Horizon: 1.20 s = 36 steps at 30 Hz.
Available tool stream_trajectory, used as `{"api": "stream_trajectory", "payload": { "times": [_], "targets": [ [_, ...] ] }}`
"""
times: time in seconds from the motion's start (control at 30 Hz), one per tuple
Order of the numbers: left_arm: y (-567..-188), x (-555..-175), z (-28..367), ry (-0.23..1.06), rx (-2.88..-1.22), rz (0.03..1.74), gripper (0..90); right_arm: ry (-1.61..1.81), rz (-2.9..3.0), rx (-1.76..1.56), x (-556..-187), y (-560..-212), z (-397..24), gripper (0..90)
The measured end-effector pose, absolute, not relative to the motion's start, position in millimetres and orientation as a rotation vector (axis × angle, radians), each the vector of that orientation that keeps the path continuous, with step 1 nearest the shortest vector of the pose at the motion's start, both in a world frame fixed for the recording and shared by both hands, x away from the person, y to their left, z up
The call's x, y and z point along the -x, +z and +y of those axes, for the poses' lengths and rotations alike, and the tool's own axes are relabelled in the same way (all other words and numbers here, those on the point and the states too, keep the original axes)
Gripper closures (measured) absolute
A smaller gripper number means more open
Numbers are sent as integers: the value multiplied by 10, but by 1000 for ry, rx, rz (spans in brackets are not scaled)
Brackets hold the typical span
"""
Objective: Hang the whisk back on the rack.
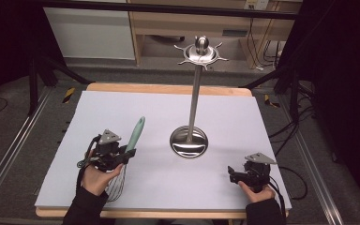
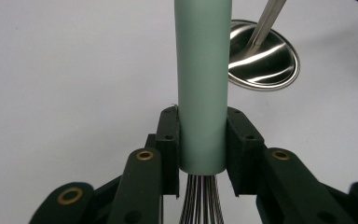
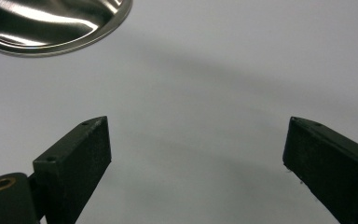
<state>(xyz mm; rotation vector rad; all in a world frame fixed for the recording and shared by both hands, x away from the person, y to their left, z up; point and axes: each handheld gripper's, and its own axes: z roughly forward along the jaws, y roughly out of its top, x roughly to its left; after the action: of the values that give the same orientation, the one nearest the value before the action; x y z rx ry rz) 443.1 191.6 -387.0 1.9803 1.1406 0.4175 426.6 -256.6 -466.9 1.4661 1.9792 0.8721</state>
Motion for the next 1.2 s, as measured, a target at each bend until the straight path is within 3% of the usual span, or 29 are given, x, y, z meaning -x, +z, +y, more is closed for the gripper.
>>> {"api": "stream_trajectory", "payload": {
  "times": [1.2],
  "targets": [
    [-3335,-4320,1974,519,-1758,973,685,893,1954,-1456,-4263,-4655,-2568,81]
  ]
}}
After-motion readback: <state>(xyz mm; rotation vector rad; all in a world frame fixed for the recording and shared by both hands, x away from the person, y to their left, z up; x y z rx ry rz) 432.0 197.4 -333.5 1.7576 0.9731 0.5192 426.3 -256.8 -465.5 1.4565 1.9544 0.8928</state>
